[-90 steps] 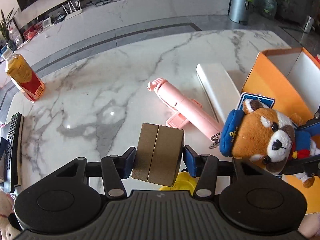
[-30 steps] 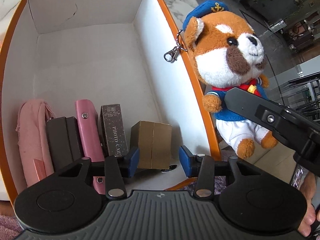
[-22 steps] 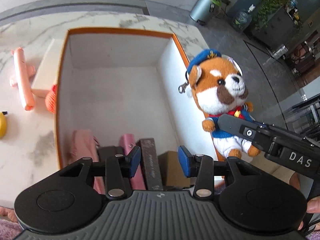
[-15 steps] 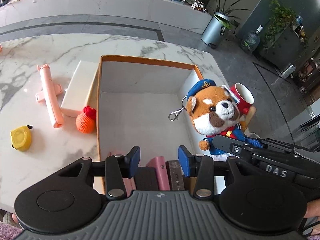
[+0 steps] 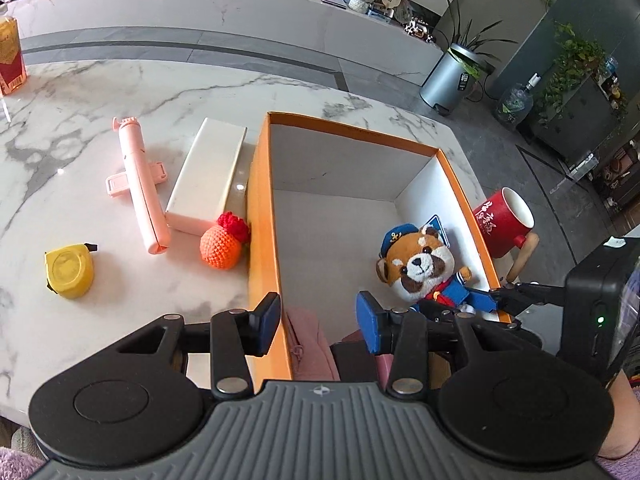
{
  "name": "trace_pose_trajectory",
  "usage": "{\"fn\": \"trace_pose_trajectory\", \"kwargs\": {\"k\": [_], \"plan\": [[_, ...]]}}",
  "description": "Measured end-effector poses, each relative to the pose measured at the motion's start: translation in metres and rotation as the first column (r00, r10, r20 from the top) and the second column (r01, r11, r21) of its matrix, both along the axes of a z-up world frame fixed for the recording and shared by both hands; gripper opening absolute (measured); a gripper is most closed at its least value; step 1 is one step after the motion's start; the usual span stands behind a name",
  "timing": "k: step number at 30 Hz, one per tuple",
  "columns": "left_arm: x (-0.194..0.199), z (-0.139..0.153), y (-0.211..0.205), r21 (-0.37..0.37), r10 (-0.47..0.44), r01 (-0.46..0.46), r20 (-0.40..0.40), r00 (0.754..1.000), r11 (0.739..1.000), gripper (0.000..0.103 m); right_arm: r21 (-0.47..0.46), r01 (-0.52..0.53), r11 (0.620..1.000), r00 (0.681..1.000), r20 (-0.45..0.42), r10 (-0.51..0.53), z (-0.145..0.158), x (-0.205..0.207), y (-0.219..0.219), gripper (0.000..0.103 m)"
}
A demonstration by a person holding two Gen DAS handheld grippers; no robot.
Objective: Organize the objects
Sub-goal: 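Lower the red panda plush into the shoe box and open the right gripper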
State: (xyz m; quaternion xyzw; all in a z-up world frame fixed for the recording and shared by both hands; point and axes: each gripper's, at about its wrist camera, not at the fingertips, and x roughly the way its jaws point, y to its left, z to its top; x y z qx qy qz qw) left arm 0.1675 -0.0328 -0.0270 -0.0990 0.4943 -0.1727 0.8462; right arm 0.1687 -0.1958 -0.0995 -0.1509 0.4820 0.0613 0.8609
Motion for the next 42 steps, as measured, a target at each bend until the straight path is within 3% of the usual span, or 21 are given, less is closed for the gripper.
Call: {"fn": "trace_pose_trajectory", "kwargs": {"k": [8, 13, 16, 19, 20, 21, 26, 28, 30, 32, 36, 42], "plan": [[0.003, -0.009, 0.03, -0.043, 0.037, -0.038, -0.017, 0.999, 0.998, 0.049, -0.14, -0.047, 0.989, 0.995, -0.093, 0.034, -0.015, 0.01, 0.019, 0.042], [0.004, -0.016, 0.041, -0.064, 0.039, -0.041, -0.028, 0.999, 0.997, 0.049, -0.104, -0.04, 0.994, 0.986, -0.163, 0.023, -0.005, 0.012, 0.012, 0.049], [0.004, -0.018, 0.047, -0.073, 0.041, -0.043, -0.03, 0.999, 0.996, 0.049, -0.07, -0.038, 0.997, 0.987, -0.162, 0.026, 0.009, 0.008, 0.011, 0.052], [0.002, -0.02, 0.051, -0.074, 0.043, -0.045, -0.035, 0.998, 0.996, 0.049, -0.016, -0.038, 0.999, 0.986, -0.162, 0.035, 0.019, 0.009, 0.01, 0.046], [0.002, -0.021, 0.052, -0.073, 0.044, -0.046, -0.037, 0.998, 0.996, 0.049, -0.014, -0.038, 0.999, 0.987, -0.158, 0.035, 0.021, 0.011, 0.01, 0.039], [0.001, -0.021, 0.053, -0.071, 0.045, -0.048, -0.038, 0.998, 0.996, 0.049, -0.02, -0.041, 0.999, 0.988, -0.153, 0.037, 0.02, 0.014, 0.011, 0.03], [-0.002, -0.018, 0.059, -0.064, 0.055, -0.057, -0.031, 0.998, 0.996, 0.049, 0.006, -0.068, 0.998, 0.987, -0.143, 0.068, 0.01, 0.036, 0.015, 0.029], [-0.003, -0.016, 0.061, -0.059, 0.062, -0.064, -0.029, 0.998, 0.996, 0.049, -0.014, -0.068, 0.998, 0.992, -0.111, 0.066, 0.005, 0.044, 0.017, 0.034], [-0.004, -0.016, 0.062, -0.052, 0.067, -0.068, -0.028, 0.997, 0.996, 0.049, -0.038, -0.075, 0.996, 0.995, -0.072, 0.072, 0.003, 0.049, 0.02, 0.049], [-0.003, -0.016, 0.061, -0.044, 0.068, -0.07, -0.03, 0.997, 0.997, 0.049, -0.046, -0.094, 0.994, 0.994, -0.065, 0.091, 0.002, 0.056, 0.022, 0.049], [-0.001, -0.018, 0.058, -0.031, 0.064, -0.066, -0.036, 0.997, 0.997, 0.049, -0.033, -0.1, 0.994, 0.987, -0.13, 0.094, -0.009, 0.063, 0.022, 0.037], [-0.001, -0.02, 0.057, -0.005, 0.056, -0.056, -0.035, 0.998, 0.998, 0.049, -0.048, -0.118, 0.992, 0.982, -0.154, 0.109, -0.011, 0.052, 0.022, 0.036]]}}
